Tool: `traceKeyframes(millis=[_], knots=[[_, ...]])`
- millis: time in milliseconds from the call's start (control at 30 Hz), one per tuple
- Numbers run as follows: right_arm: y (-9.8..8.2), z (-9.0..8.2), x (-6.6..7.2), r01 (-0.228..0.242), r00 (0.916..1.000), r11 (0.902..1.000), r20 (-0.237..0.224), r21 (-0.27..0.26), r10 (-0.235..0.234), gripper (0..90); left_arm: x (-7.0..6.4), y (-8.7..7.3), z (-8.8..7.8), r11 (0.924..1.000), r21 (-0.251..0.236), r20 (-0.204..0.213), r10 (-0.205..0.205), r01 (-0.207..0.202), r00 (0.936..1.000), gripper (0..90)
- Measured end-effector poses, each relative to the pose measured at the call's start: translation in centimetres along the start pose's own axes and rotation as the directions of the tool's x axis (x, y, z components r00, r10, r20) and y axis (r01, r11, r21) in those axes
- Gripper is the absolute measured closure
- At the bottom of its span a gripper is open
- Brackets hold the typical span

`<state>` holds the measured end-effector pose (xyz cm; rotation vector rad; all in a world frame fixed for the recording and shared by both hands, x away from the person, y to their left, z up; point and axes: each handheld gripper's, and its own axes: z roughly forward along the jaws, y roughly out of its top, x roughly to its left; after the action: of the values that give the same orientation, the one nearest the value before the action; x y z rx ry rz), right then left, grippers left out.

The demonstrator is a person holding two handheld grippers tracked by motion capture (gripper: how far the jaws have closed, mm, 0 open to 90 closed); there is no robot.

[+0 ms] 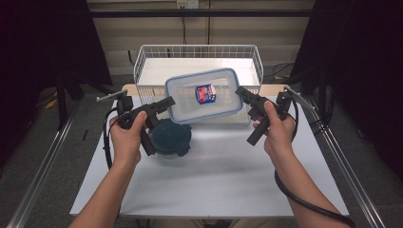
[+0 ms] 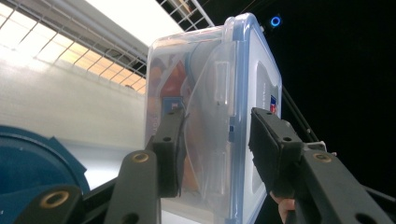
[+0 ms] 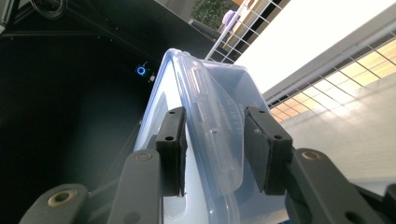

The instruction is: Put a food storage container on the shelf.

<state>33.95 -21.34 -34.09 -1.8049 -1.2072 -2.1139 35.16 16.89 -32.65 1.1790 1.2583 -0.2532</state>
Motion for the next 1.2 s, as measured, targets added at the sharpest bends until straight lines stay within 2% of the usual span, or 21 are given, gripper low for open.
traceKeyframes(millis=[300, 400, 500, 600, 867, 900, 1133, 1200], knots=[[0.7, 1.4, 0.7, -0.005, 1.0, 0.9997, 0.0, -0.025, 0.005, 60.9, 0.1, 1.5, 0.5, 1.0, -0.01, 0.003, 0.001, -0.001, 1.0, 56.9], [0.9, 1.8, 0.8, -0.012, 0.9999, 0.9996, -0.003, -0.027, 0.012, 60.9, 0.0, 2.2, 0.7, 0.9996, -0.027, 0.005, -0.005, 0.005, 1.0, 56.9], [1.1, 2.2, 0.9, -0.012, 0.9999, 0.9993, -0.006, -0.036, 0.012, 61.0, 0.1, 3.0, 0.8, 0.9994, -0.032, 0.005, 0.011, -0.011, 0.9999, 56.9], [1.2, 2.7, 1.0, -0.017, 0.9999, 0.9992, -0.005, -0.035, 0.017, 61.0, 0.0, 3.7, 1.1, 0.999, -0.044, 0.003, 0.008, -0.008, 1.0, 57.0], [1.7, 3.6, 1.3, -0.021, 0.9998, 0.9989, -0.007, -0.042, 0.021, 61.0, 0.2, 4.9, 1.6, 0.9974, -0.072, 0.012, 0.01, -0.009, 0.9999, 57.4], [1.7, 3.7, 1.4, -0.025, 0.9997, 0.9988, -0.008, -0.042, 0.025, 61.0, 0.1, 5.1, 1.6, 0.9972, -0.075, 0.014, -0.006, 0.007, 0.9999, 57.5], [2.3, 4.2, 1.9, -0.024, 0.9996, 0.9979, -0.015, -0.06, 0.023, 61.0, -0.2, 6.1, 2.1, 0.9964, -0.082, 0.018, 0.02, -0.019, 0.9996, 57.5], [2.5, 4.3, 2.0, -0.017, 0.9997, 0.9976, -0.019, -0.066, 0.016, 61.0, -0.4, 6.3, 2.2, 0.9954, -0.095, 0.021, 0.01, -0.008, 0.9997, 57.5]])
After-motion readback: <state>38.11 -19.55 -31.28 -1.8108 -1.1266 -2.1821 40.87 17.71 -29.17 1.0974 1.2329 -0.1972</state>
